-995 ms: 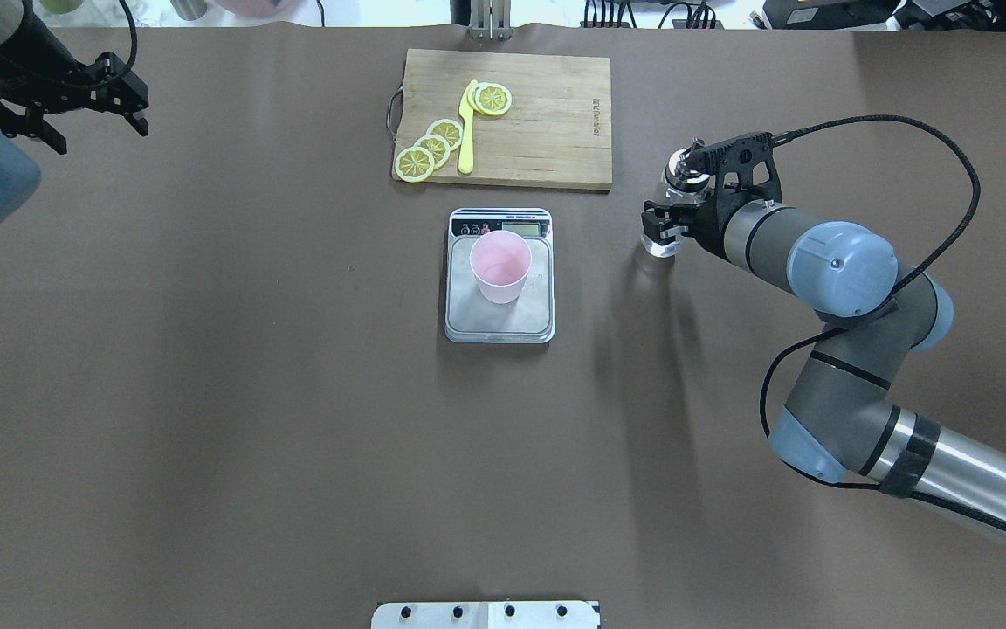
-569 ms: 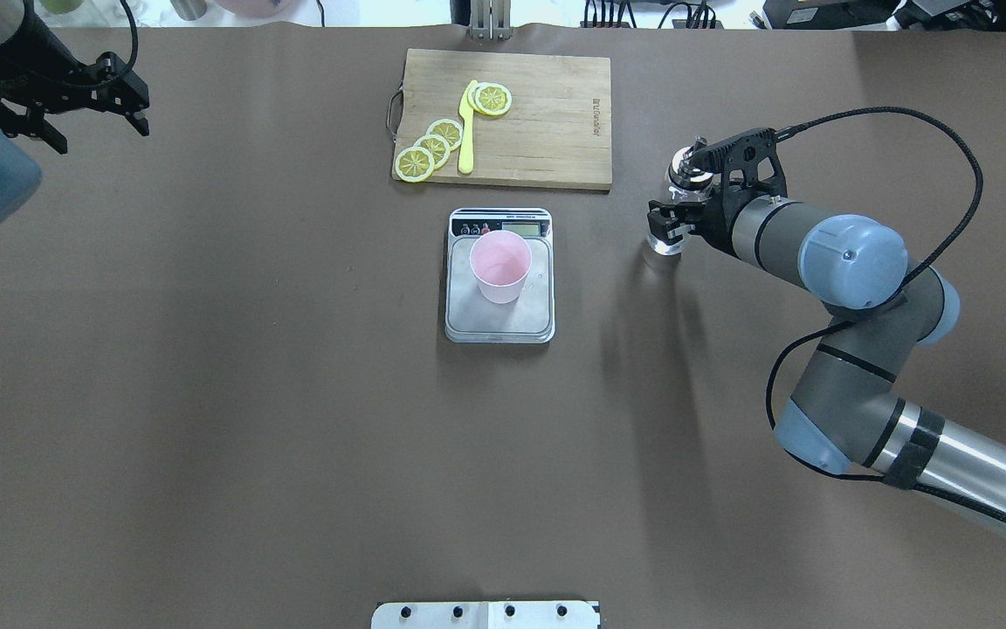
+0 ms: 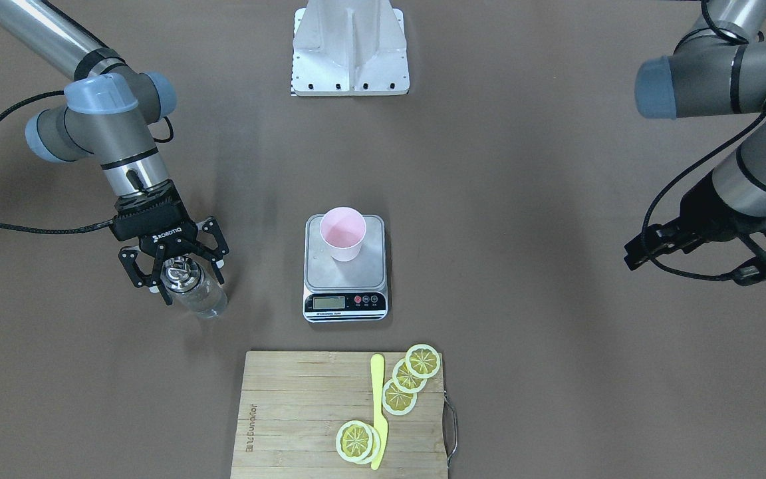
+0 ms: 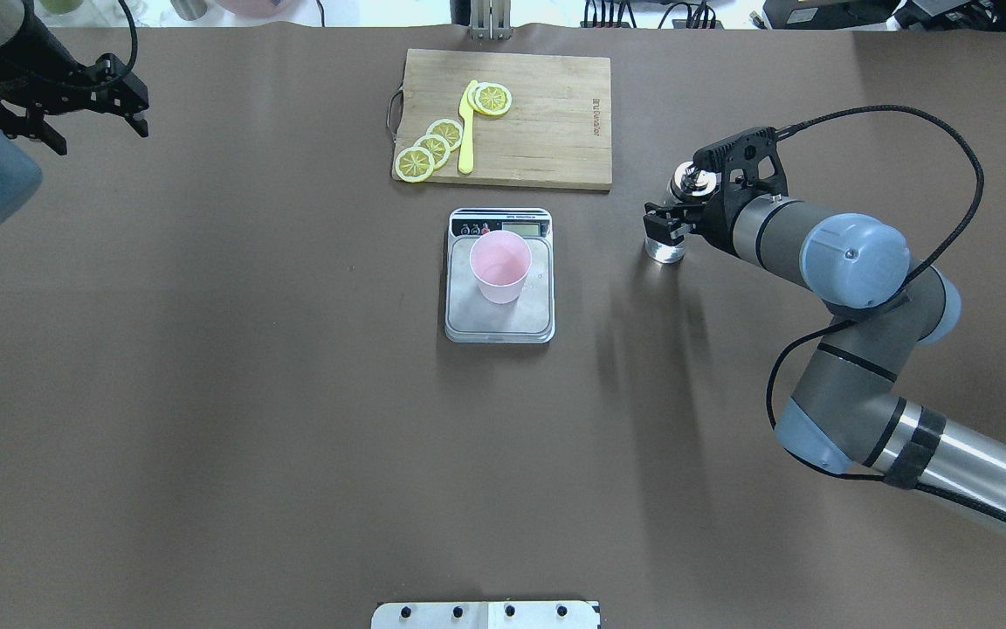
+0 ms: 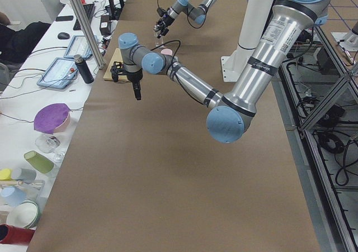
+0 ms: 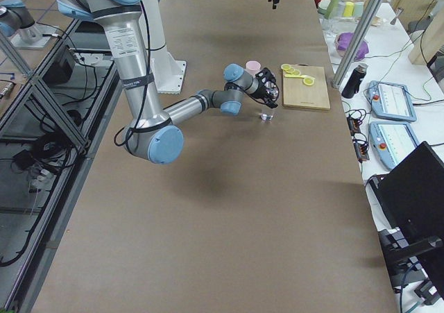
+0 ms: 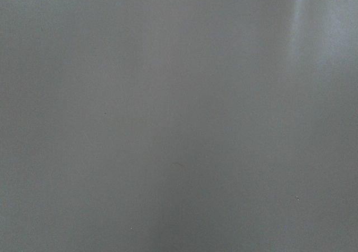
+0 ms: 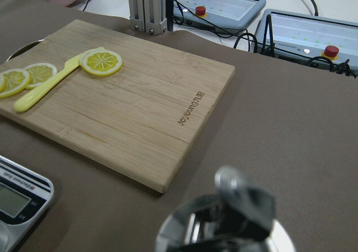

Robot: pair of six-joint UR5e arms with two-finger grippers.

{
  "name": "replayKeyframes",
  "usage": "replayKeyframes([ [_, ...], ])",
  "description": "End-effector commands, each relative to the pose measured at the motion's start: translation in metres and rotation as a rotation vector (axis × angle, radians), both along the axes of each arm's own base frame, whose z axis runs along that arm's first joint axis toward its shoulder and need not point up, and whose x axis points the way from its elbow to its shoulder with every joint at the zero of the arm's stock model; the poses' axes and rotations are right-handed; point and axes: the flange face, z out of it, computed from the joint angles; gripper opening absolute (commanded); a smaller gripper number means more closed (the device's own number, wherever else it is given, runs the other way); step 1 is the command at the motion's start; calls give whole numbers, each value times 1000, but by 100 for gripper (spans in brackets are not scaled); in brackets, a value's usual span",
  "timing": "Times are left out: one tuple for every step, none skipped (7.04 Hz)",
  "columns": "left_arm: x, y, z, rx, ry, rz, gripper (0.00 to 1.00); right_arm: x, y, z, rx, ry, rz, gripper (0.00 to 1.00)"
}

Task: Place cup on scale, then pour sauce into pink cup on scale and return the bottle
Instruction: 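Lower the bottle with the right gripper beside the scale, then open the right gripper and pull it back from the bottle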

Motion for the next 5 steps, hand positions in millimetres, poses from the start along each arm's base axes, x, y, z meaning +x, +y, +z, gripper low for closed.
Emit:
replayKeyframes([
  [0,0,1,2,-1,2,99,6,4,3,5,-9,-1,100],
  [0,0,1,2,-1,2,99,18,18,18,-14,-3,-32,100],
  [0,0,1,2,-1,2,99,34,34,28,-26,-1,-51,100],
  [0,0,0,1,0,3,99,49,49,28,-48,-22,-64,100],
  [0,0,1,3,0,2,99,60,64,25,-87,-63,-108,100],
])
